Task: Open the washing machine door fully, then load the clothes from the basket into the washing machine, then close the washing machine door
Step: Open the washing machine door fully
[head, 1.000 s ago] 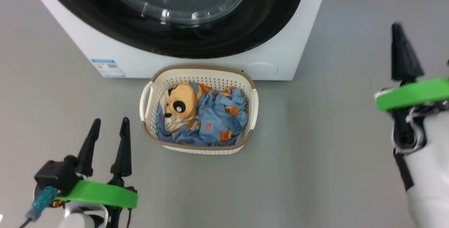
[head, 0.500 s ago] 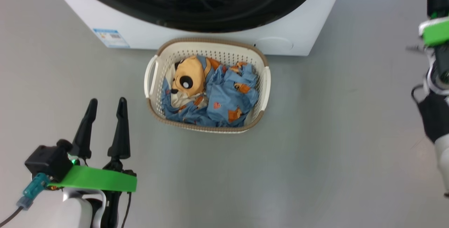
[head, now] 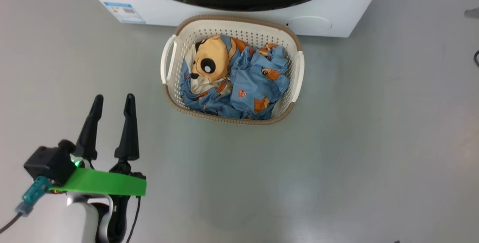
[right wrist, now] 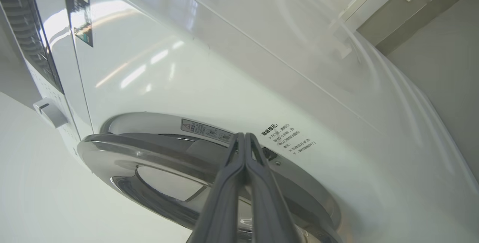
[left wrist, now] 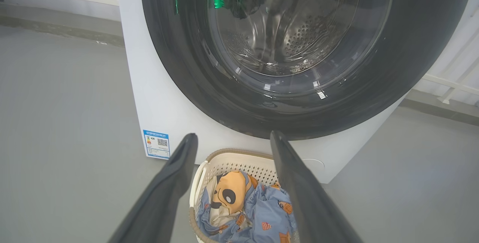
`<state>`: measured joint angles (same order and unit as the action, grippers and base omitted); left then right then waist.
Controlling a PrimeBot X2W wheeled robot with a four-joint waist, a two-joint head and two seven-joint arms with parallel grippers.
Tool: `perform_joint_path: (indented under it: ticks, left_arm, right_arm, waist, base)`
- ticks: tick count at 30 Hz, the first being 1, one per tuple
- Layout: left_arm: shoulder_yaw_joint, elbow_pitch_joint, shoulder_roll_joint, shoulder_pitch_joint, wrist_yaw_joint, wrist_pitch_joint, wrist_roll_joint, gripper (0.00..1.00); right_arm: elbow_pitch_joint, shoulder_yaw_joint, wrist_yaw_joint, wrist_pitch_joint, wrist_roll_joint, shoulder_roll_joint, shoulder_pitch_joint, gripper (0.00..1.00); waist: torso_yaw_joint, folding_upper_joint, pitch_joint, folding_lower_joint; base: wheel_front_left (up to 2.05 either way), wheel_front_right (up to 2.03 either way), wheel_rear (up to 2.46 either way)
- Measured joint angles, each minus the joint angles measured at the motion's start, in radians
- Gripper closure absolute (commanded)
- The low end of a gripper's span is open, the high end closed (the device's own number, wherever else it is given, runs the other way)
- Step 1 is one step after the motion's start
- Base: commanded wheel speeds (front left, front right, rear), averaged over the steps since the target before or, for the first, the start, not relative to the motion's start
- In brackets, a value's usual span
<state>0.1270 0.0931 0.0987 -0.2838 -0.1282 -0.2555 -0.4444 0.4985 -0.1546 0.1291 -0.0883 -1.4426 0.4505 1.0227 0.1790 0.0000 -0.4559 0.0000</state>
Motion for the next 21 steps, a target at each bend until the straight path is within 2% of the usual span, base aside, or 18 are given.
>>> perform_joint_path:
  ticks: [10, 21]
  left_arm:
    - [0.012, -0.005, -0.006, -0.013, 0.0, 0.0, 0.0, 0.0]
    - [0.01, -0.005, -0.028, -0.029, 0.0, 0.0, -0.008, 0.0]
  right_arm:
    - [0.03, -0.035, 0.0, -0.096, -0.06, 0.027, 0.092, 1.0]
    - [0.082, -0.095, 0.0, -0.172, -0.061, 0.049, 0.202, 1.0]
  waist:
    - [0.023, 0.0, -0.037, 0.0]
    - [0.061, 0.0, -0.074, 0.0]
  base:
    - [0.0, 0.0, 0.0]
    - [0.0, 0.0, 0.0]
